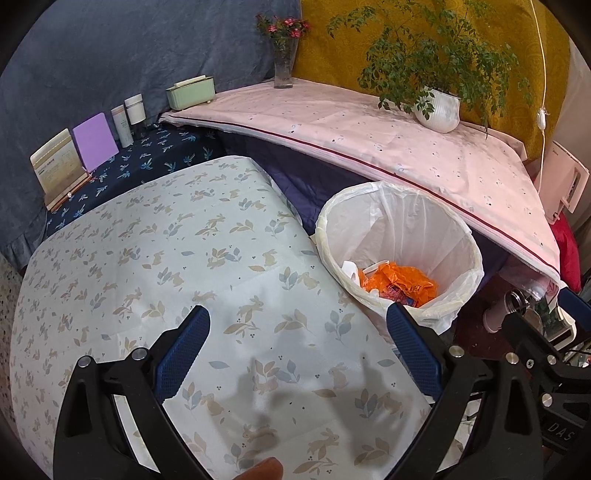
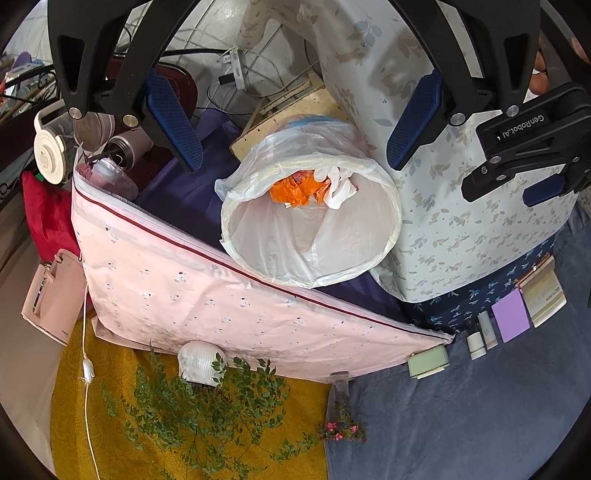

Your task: Collect trash

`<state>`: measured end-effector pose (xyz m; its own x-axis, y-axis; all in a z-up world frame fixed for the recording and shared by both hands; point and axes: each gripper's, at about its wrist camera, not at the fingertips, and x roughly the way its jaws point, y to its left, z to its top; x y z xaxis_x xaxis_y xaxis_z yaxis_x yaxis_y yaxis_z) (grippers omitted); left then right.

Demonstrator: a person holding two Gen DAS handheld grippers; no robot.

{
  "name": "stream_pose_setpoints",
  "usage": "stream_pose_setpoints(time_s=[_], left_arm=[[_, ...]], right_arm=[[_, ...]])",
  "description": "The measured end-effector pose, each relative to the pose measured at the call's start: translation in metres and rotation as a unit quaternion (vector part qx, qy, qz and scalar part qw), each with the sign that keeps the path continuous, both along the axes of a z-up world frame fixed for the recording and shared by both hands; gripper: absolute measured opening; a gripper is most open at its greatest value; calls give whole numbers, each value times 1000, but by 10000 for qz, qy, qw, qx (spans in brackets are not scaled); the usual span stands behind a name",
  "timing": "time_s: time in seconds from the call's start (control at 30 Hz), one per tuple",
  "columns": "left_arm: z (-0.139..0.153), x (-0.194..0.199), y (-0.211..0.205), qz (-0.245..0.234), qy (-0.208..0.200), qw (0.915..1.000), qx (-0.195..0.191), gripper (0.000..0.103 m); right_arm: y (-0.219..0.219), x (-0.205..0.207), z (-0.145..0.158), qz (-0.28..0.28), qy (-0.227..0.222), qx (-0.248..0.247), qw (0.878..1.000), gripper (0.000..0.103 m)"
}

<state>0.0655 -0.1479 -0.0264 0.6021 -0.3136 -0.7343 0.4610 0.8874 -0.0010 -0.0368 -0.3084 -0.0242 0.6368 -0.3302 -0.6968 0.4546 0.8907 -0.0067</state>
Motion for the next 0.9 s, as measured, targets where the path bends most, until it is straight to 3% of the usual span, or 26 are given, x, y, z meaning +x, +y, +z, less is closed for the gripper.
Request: stream_pose_setpoints(time_s=[0.9], left_arm=[[-6, -7, -4, 57, 129, 9999, 47, 92]], right_arm=[[1, -11, -6, -90, 55, -107, 9999, 96]])
